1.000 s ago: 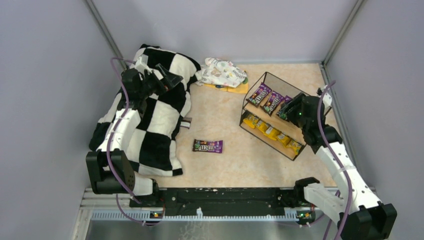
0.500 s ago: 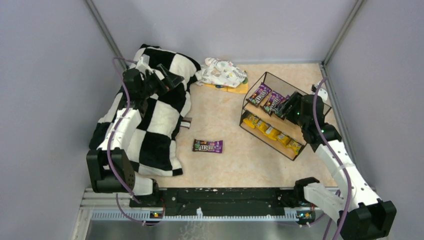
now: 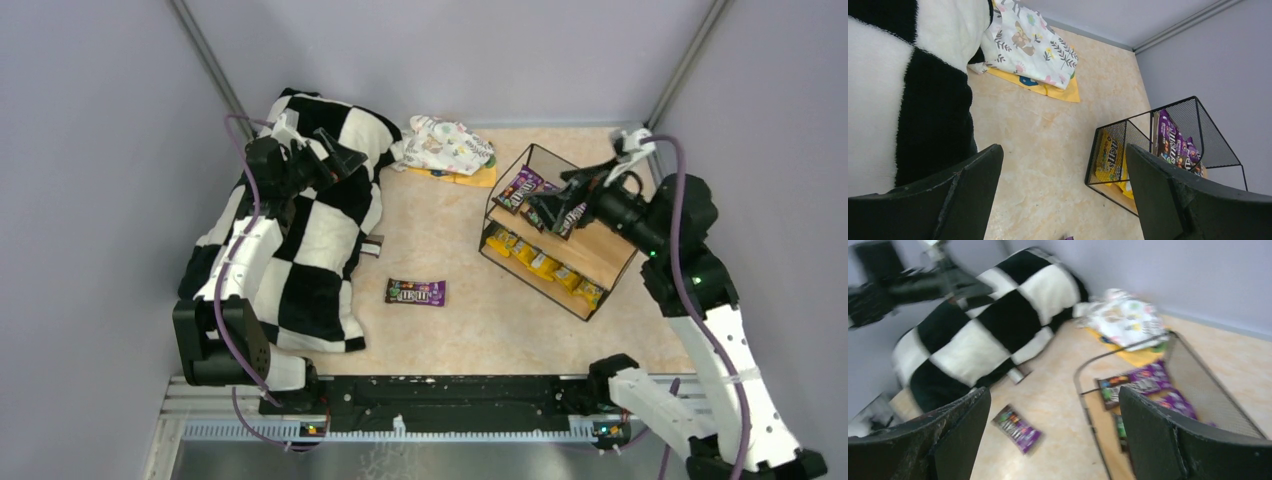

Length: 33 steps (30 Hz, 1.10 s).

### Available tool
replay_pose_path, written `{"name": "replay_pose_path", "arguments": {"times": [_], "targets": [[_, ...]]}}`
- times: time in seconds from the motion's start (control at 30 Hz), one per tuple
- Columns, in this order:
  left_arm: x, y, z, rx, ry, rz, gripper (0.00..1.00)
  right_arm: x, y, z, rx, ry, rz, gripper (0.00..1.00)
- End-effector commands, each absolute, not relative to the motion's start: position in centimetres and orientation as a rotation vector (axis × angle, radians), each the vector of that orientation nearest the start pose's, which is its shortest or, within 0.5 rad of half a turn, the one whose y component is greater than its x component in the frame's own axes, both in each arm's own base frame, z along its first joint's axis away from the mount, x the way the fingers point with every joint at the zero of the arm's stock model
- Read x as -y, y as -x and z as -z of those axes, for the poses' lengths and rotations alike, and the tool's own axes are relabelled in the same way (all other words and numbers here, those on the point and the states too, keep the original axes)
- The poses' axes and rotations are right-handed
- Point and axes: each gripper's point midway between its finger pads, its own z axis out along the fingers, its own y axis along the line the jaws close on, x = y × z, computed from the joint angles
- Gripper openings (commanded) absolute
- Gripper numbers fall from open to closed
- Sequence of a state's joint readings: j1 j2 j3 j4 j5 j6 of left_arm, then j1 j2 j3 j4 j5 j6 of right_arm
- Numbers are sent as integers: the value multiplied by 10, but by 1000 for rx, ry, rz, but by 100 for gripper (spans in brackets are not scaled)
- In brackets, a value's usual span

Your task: Place and organize the candy bags onto the shelf

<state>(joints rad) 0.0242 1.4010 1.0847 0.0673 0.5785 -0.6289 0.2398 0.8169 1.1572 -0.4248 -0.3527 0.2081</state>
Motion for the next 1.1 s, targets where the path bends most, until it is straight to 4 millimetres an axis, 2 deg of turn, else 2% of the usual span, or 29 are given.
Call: {"name": "replay_pose_path", "arguments": {"times": [0.0, 0.1, 0.13, 0.17, 0.2, 0.3, 0.37, 0.43, 0.53, 0.7, 0.97, 1.07], "targets": [[102, -428, -297, -1801, 139, 898, 98, -225, -222, -382, -1575, 696, -857, 99], [98, -431, -294, -1807, 146, 861, 98, -281, -206, -343, -1639, 875, -807, 99], [96, -432, -293, -1810, 152, 846, 98, -300, -205, -318, -1696, 931, -791, 99], [94, -433, -291, -1814, 155, 833, 98, -311, -201, -304, -1722, 969, -765, 99], [93, -434, -291, -1817, 159, 822, 98, -327, -201, -274, -1788, 1018, -722, 99], [88, -436, -290, -1823, 165, 793, 98, -348, -202, -211, -1886, 1148, -549, 99], [86, -436, -289, -1824, 173, 786, 98, -358, -201, -180, -1929, 1218, -505, 99], [84, -437, -288, -1824, 177, 792, 98, -368, -199, -157, -1941, 1294, -485, 99], [86, -437, -288, -1825, 171, 815, 98, -384, -194, -129, -1934, 1419, -495, 99], [87, -436, -290, -1822, 167, 817, 98, -401, -205, -91, -1961, 1501, -440, 97], [91, -434, -292, -1816, 163, 860, 98, -407, -220, -61, -1981, 1544, -371, 92], [90, -434, -293, -1813, 167, 870, 98, -403, -226, -53, -2015, 1554, -347, 83]]}}
